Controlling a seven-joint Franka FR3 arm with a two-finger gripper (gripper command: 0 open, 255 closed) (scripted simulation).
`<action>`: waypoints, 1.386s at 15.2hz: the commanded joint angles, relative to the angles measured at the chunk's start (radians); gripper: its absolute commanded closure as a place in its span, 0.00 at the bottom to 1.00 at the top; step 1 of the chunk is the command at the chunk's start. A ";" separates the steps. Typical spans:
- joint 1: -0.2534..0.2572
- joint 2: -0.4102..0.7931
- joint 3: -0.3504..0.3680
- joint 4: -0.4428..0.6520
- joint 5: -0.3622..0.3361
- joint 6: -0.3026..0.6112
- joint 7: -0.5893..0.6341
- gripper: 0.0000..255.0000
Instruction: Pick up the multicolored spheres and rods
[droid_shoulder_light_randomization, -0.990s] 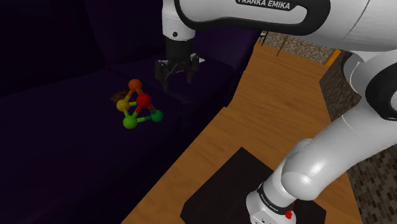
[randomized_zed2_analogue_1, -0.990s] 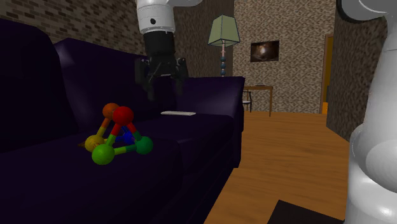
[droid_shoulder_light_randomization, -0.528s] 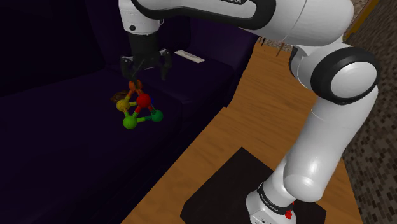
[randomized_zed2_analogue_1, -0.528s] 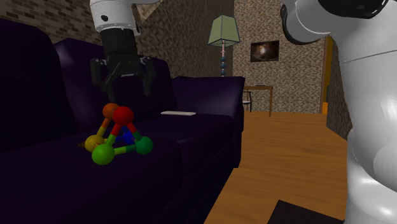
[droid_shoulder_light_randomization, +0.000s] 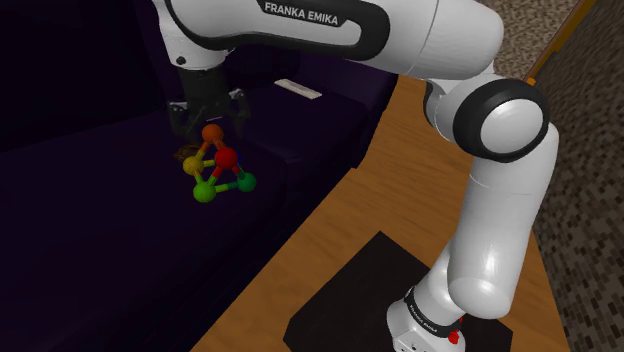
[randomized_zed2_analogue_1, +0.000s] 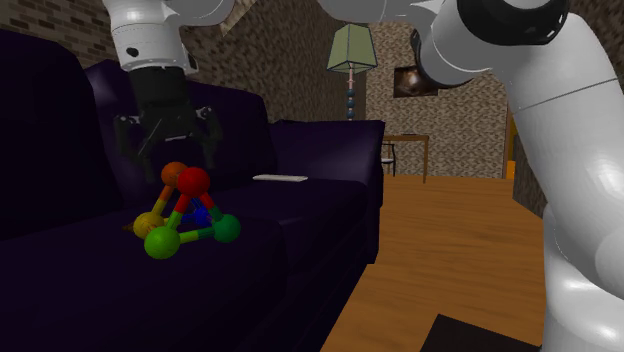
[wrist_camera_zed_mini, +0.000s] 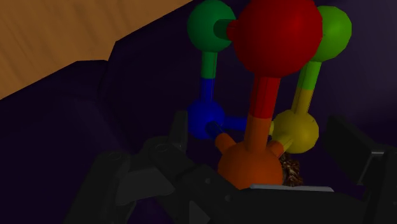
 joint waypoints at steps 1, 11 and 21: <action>-0.005 -0.004 -0.001 -0.032 0.002 0.029 0.002 0.00; -0.006 -0.005 -0.001 -0.040 0.003 0.035 0.003 1.00; 0.022 0.032 0.000 0.121 -0.016 -0.090 -0.006 1.00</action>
